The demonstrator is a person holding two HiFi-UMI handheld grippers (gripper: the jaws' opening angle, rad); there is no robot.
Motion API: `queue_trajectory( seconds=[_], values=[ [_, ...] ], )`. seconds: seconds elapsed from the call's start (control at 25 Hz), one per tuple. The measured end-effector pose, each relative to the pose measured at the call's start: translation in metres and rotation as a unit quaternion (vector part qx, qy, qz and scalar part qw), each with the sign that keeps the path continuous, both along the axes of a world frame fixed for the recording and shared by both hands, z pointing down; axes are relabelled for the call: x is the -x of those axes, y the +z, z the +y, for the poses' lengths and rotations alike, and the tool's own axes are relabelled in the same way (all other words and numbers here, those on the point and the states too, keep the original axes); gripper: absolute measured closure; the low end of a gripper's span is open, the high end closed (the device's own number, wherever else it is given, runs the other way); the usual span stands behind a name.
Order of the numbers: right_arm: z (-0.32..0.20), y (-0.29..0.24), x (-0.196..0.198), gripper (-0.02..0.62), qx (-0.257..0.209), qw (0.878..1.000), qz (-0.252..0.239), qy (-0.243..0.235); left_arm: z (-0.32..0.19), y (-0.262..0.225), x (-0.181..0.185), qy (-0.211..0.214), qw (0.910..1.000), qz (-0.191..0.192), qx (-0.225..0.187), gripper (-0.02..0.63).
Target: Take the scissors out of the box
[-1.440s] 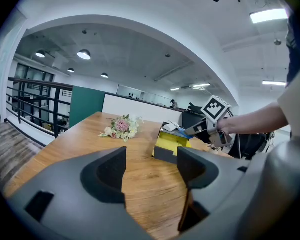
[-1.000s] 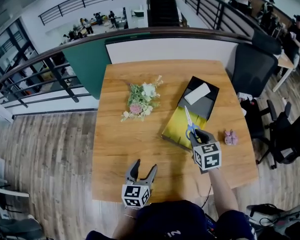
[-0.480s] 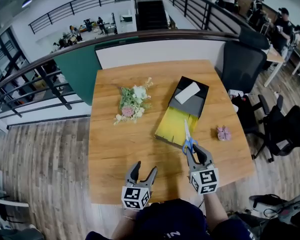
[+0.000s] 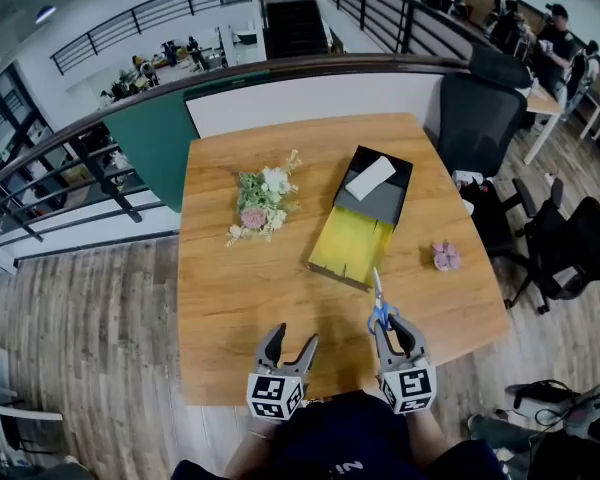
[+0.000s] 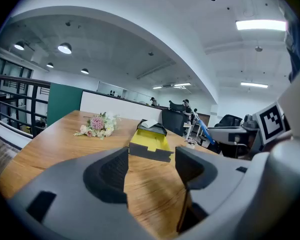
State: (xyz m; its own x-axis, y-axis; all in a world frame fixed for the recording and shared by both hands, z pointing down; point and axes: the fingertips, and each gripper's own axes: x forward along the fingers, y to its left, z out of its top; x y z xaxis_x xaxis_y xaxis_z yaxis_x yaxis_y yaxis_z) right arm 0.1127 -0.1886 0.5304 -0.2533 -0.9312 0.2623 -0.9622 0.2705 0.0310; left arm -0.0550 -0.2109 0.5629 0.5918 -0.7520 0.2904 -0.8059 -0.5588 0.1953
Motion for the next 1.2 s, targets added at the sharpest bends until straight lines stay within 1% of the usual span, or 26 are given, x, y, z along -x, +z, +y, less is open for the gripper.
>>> queue_trajectory(
  seconds=[0.16, 0.4, 0.56, 0.68, 0.8, 0.92, 1.04, 1.12, 1.2],
  values=[
    [0.001, 0.002, 0.0, 0.502, -0.002, 1.0, -0.004, 0.006, -0.002, -0.002, -0.001, 0.003, 1.0, 0.001, -0.004, 0.313],
    [-0.002, 0.002, 0.001, 0.502, -0.004, 1.0, -0.001, 0.003, -0.002, -0.006, -0.002, 0.005, 0.9999, 0.004, -0.01, 0.314],
    [-0.005, 0.004, 0.004, 0.502, 0.003, 1.0, 0.006, -0.007, -0.005, -0.003, 0.001, -0.006, 0.9999, -0.012, -0.008, 0.37],
    [-0.009, 0.004, 0.007, 0.502, 0.001, 1.0, 0.005, -0.013, -0.007, -0.003, 0.003, -0.015, 0.9997, -0.013, -0.011, 0.422],
    [-0.011, 0.003, 0.009, 0.502, 0.0, 1.0, 0.003, -0.017, -0.007, -0.003, 0.004, -0.023, 0.9994, -0.018, -0.016, 0.492],
    [-0.014, 0.003, 0.01, 0.502, 0.001, 1.0, 0.001, -0.023, -0.007, -0.004, 0.002, -0.024, 0.9994, -0.02, -0.018, 0.544],
    [-0.016, 0.003, 0.01, 0.502, -0.002, 1.0, 0.001, -0.028, -0.007, 0.001, -0.001, -0.018, 0.999, -0.039, -0.01, 0.603],
    [-0.017, 0.002, 0.01, 0.502, -0.004, 1.0, -0.001, -0.029, -0.007, 0.004, -0.003, -0.013, 0.999, -0.044, 0.0, 0.603],
    [-0.019, 0.002, 0.01, 0.502, -0.006, 1.0, -0.006, -0.028, -0.006, 0.005, -0.004, -0.013, 0.9994, -0.032, 0.008, 0.603]
  ],
)
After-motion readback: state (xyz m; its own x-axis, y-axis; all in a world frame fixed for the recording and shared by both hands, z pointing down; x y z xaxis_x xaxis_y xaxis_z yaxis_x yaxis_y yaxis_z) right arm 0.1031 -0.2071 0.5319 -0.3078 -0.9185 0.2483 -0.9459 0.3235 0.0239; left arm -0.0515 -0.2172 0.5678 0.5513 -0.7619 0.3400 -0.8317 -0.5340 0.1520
